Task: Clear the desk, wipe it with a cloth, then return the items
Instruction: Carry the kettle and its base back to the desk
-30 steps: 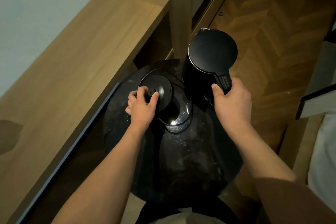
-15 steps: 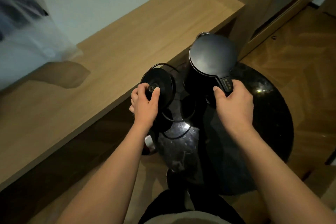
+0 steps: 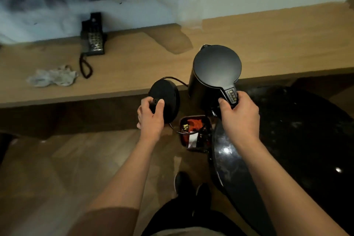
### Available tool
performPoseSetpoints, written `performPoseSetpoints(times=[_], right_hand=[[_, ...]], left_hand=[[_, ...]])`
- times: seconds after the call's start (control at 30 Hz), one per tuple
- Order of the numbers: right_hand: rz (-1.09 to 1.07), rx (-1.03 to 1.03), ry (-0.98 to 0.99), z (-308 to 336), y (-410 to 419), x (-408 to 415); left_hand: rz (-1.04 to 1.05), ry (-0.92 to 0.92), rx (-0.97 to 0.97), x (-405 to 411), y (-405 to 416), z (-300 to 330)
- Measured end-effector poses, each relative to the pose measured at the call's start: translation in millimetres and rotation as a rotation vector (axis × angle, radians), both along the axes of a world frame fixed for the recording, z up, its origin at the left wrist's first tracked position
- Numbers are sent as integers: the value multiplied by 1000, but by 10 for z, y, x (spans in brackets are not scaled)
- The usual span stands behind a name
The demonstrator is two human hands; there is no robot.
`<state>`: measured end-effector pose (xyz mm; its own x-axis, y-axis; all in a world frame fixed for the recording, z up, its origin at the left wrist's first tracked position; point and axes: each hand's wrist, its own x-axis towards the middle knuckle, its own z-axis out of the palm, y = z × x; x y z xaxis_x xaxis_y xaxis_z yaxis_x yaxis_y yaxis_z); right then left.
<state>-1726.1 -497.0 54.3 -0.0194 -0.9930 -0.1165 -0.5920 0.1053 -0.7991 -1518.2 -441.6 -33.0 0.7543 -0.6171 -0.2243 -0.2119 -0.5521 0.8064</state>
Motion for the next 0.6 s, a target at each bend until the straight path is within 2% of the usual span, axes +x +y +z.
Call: performPoseSetpoints(times=[0.3, 0.6], right_hand=[[427, -18, -7, 127, 530, 1323], [794, -92, 24, 226, 1535, 2822]], left_hand=[[399, 54, -128, 986, 1382, 24], [786, 52, -196, 1888, 2876, 123]])
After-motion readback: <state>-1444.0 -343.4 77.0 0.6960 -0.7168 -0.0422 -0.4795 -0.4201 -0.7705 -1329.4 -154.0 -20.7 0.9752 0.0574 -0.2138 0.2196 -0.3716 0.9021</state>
